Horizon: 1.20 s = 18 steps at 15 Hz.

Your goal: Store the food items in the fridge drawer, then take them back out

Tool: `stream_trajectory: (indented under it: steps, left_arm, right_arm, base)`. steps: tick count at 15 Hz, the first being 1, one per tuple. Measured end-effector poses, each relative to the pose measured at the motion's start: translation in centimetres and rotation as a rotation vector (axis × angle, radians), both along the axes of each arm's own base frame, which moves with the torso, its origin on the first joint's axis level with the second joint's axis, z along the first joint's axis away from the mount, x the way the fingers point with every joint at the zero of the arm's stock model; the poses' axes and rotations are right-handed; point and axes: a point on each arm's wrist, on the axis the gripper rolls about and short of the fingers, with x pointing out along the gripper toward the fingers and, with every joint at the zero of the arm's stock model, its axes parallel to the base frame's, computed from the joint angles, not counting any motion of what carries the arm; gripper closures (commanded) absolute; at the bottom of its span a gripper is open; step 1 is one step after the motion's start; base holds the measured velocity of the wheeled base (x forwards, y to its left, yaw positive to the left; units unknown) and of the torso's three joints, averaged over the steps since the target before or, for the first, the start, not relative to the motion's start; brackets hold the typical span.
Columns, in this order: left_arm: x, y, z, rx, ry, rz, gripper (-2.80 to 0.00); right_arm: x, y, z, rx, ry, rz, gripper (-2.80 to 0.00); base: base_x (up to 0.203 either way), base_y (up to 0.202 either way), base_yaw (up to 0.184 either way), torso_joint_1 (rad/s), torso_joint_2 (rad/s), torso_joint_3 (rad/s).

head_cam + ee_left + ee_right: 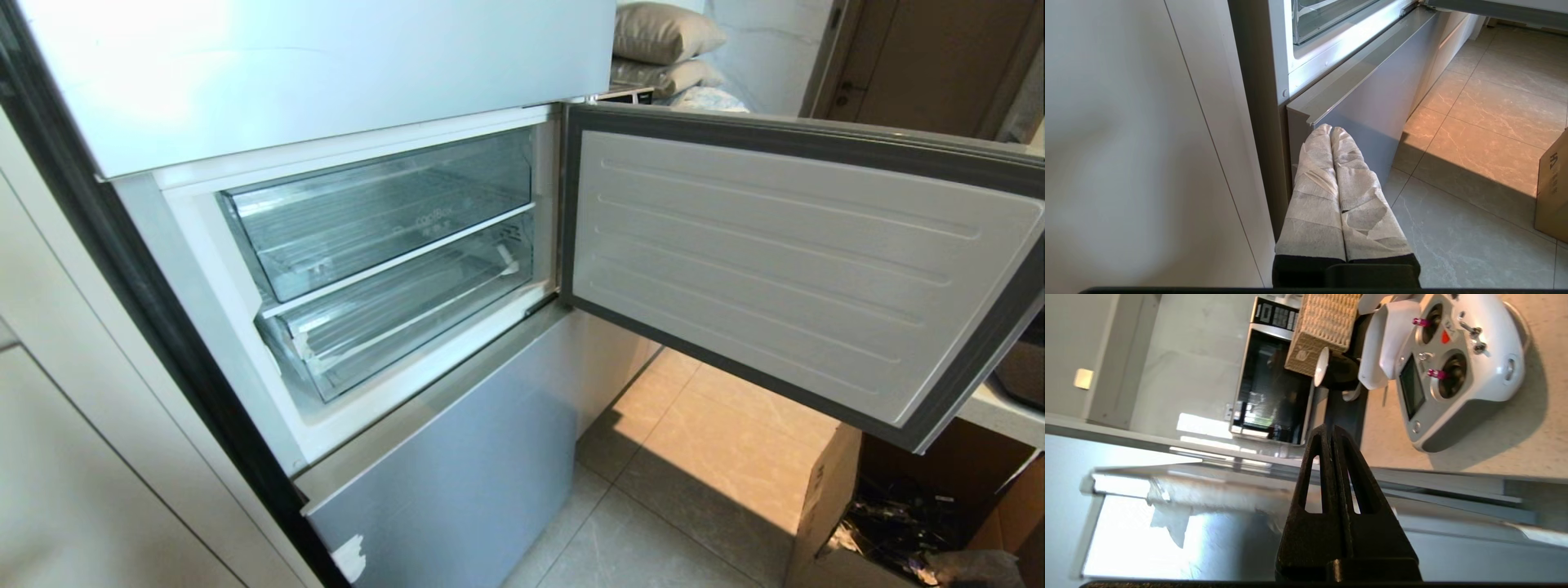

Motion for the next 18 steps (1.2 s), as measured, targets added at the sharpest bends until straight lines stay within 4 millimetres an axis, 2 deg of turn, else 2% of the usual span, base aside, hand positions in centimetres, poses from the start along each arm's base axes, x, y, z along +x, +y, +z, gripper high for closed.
stream_trajectory:
  steps: [4,8,10,12,14,18]
  left_arm:
    - [0.0,0.0,0.0,0.0,0.0,0.0,0.0]
    - [0.0,0.0,0.0,0.0,0.0,0.0,0.0]
    - [0.0,0.0,0.0,0.0,0.0,0.0,0.0]
    - [0.0,0.0,0.0,0.0,0.0,0.0,0.0]
    - [0.0,0.0,0.0,0.0,0.0,0.0,0.0]
    - [0.0,0.0,0.0,0.0,0.0,0.0,0.0]
  right_arm:
    - [1.0,-0.8,-0.3,0.074,0.016,0.143,0.0]
    - [1.4,0.9,-1.0,0.113,0.052,0.213,0.0]
    - [0.8,2.0,-0.9,0.118,0.058,0.226,0.0]
    - [-0.5,3.4,-0.5,0.118,0.059,0.235,0.0]
    - [-2.9,5.3,0.7,0.093,0.038,0.226,0.0]
    - [-9.8,10.0,5.9,-0.063,-0.094,0.127,0.0]
  base:
    - [0.0,0.0,0.0,0.0,0.0,0.0]
    - [0.0,0.0,0.0,0.0,0.0,0.0]
    - [0.0,0.0,0.0,0.0,0.0,0.0]
    - [0.0,0.0,0.0,0.0,0.0,0.0]
    - [0.0,0.0,0.0,0.0,0.0,0.0]
    - [0.0,0.0,0.0,0.0,0.0,0.0]
